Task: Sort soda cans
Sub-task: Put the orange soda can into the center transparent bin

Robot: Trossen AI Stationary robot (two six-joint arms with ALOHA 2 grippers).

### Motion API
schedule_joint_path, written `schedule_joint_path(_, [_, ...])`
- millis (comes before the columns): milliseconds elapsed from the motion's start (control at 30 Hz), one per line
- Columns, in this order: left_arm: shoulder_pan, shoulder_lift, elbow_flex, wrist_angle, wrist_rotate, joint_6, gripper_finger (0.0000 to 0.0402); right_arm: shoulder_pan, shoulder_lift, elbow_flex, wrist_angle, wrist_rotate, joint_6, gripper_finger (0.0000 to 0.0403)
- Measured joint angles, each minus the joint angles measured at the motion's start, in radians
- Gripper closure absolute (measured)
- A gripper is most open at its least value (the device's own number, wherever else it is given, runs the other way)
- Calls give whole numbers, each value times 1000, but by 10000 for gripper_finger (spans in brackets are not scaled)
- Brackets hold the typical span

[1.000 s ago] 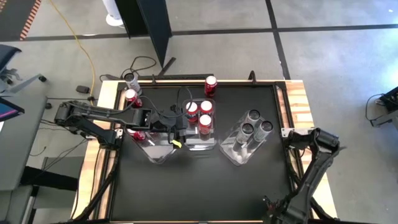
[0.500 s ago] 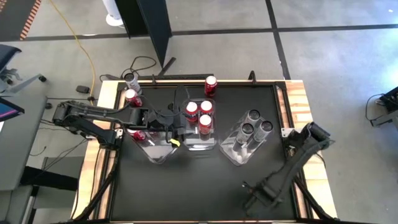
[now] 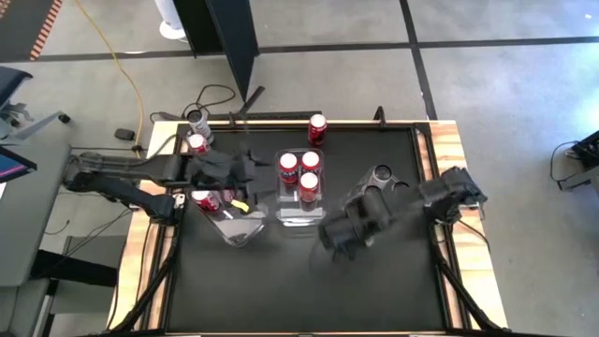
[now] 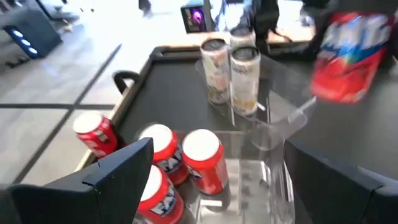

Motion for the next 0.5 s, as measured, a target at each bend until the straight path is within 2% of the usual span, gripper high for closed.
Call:
schedule_joint_path(267, [0, -128, 0, -42, -48, -10, 46, -233, 0, 37, 154, 41, -414, 94])
schedule_joint_path(500, [0, -175, 0, -95, -137, -21, 46, -333, 26, 37, 302, 36, -694, 94])
